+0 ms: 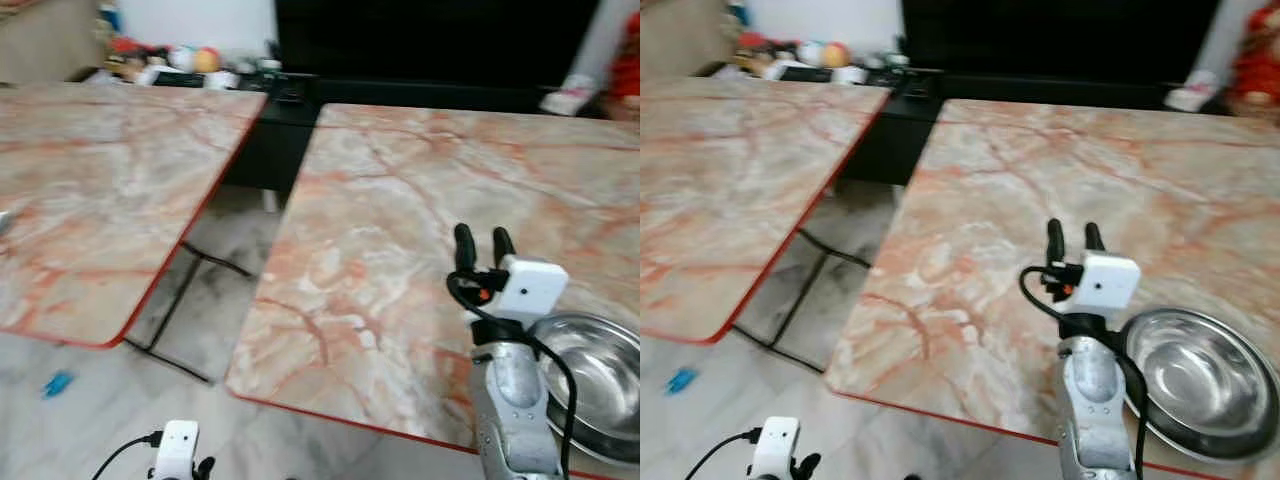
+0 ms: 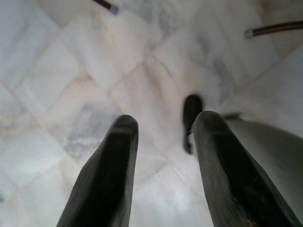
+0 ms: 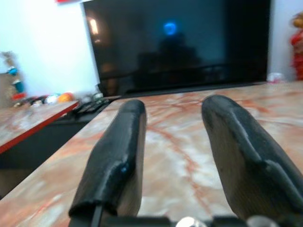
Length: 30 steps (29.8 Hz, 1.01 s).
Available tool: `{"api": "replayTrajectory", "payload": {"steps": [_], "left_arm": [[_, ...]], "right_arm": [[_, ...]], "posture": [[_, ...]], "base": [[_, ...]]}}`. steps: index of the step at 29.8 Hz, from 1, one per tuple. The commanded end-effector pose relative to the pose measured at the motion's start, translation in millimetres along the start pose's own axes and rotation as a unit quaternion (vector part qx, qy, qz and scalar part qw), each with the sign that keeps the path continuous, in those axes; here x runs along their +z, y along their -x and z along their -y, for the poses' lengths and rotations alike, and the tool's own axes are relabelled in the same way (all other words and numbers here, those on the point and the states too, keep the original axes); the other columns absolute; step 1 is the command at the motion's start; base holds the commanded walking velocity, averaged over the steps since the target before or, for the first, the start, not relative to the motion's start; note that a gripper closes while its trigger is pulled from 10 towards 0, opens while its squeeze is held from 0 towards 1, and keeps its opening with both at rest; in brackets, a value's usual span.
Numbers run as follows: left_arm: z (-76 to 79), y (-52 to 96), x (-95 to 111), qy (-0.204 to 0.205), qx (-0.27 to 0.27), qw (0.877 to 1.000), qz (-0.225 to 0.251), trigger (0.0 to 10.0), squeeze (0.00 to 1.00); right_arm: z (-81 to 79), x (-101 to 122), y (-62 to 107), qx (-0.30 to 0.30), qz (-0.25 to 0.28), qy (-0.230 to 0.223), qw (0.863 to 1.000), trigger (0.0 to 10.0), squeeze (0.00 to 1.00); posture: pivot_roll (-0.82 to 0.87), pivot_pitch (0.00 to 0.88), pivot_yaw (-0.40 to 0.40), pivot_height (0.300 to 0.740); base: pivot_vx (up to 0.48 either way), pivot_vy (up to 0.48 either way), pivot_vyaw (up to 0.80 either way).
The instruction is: Setting the table
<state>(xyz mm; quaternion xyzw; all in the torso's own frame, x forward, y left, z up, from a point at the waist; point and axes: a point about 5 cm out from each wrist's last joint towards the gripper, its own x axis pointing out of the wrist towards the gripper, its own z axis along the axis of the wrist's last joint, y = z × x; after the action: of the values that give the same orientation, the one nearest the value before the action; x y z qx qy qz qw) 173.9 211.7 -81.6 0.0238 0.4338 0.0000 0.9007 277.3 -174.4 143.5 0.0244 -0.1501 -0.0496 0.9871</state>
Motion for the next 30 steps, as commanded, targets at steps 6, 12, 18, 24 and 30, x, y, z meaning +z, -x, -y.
{"api": "replayTrajectory", "payload": {"steps": [6, 12, 18, 24, 30], "left_arm": [[-1.2, -1.4, 6.0, -0.005, 0.0, 1.0, 0.005, 10.0, 0.0], [-1.6, -1.4, 5.0, -0.001, 0.003, 1.0, 0.0, 10.0, 0.0], [-1.3, -1.6, 5.0, 0.0, 0.003, 1.0, -0.001, 10.0, 0.0], [-1.2, -1.6, 5.2, 0.001, 0.004, 1.0, -0.001, 10.0, 0.0], [-2.1, -1.4, 4.3, -0.002, 0.003, 1.0, -0.004, 10.0, 0.0]], "right_arm": [[-0.6, -0.3, -2.3, 0.0, -0.001, -0.006, 1.0, 10.0, 0.0], [0.4, 2.7, -5.3, -0.006, 0.007, -0.011, 1.0, 10.0, 0.0], [-0.3, 2.6, -6.5, -0.002, 0.006, -0.01, 1.0, 10.0, 0.0], [-2.4, 3.1, -7.7, 0.003, 0.007, -0.003, 1.0, 10.0, 0.0], [-8.9, 3.6, -8.9, 0.014, 0.009, -0.003, 1.0, 10.0, 0.0]], "posture": [[-0.04, 0.054, 0.006, 0.74], [-0.04, 0.062, 0.008, 0.74], [-0.04, 0.069, 0.007, 0.74], [-0.04, 0.074, 0.007, 0.74], [-0.03, 0.072, 0.015, 0.74]], "base": [[0.0, 0.0, 0.0], [0.0, 0.186, 0.0], [0.0, 0.394, 0.0], [0.0, 0.396, 0.0], [0.0, 0.396, 0.0]]}}
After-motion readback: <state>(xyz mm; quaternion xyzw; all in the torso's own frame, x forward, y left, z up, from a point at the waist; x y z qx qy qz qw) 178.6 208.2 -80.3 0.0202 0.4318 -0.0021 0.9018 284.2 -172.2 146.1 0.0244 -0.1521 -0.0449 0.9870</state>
